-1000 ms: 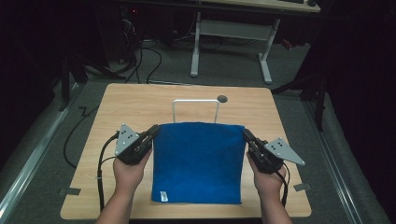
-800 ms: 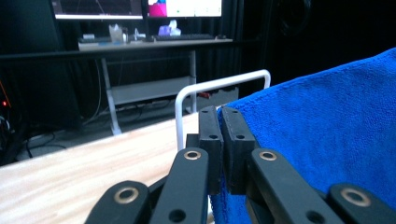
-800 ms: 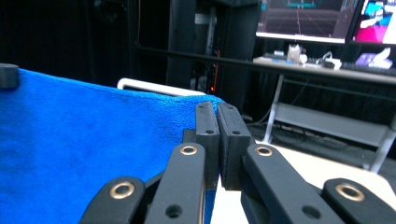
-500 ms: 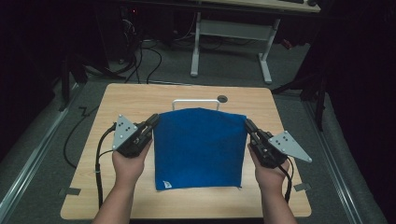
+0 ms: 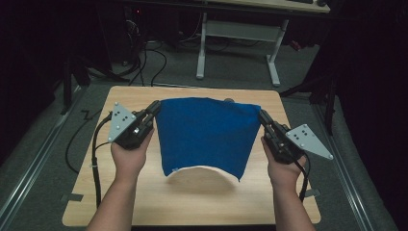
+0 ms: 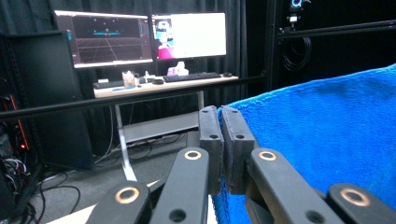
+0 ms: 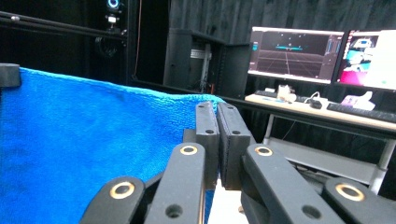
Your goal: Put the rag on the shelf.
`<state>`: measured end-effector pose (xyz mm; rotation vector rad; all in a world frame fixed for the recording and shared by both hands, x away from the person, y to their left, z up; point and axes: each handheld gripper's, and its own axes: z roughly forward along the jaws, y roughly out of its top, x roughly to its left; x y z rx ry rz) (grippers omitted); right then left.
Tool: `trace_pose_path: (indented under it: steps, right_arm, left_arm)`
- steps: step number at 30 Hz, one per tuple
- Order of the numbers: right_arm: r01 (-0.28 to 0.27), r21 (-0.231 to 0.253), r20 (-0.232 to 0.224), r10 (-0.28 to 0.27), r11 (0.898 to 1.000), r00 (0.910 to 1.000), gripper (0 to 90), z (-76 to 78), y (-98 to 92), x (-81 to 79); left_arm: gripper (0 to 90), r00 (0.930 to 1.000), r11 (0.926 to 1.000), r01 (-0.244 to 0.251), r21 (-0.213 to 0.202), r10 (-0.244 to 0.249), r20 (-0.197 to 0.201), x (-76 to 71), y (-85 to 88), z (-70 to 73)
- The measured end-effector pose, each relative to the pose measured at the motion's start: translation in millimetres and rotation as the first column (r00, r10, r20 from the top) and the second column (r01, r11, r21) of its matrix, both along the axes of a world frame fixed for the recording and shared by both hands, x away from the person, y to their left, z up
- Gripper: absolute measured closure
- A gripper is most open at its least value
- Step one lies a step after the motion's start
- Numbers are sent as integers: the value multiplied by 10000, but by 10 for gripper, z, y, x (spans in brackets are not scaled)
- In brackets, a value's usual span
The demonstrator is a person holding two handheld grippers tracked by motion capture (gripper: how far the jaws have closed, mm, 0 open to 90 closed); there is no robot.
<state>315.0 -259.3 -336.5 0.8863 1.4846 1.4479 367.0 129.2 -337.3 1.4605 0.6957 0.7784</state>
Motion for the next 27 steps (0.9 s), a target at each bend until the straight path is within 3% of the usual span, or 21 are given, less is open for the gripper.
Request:
trace_pose_path:
  steps: [13, 17, 21, 27]
  right_arm:
    - [26, 96, 9, -26, 10000, 10000, 887, 85, -3, 75]
    - [149, 73, -103, -149, 9999, 9998, 887, 152, -41, 187]
    - [184, 30, -200, -184, 9998, 9996, 887, 228, -71, 310]
    - [281, -52, -330, -282, 9996, 9991, 887, 327, -29, 565]
  left_arm:
    - [883, 10000, 10000, 34, 47, -34, -48, 87, -4, 69]
    - [883, 9999, 9998, -49, 199, 52, -136, 230, 11, 141]
    - [883, 10000, 9990, -58, 444, 57, 20, 378, 6, 206]
    - [883, 9996, 9980, -265, 565, 267, -24, 702, 10, 259]
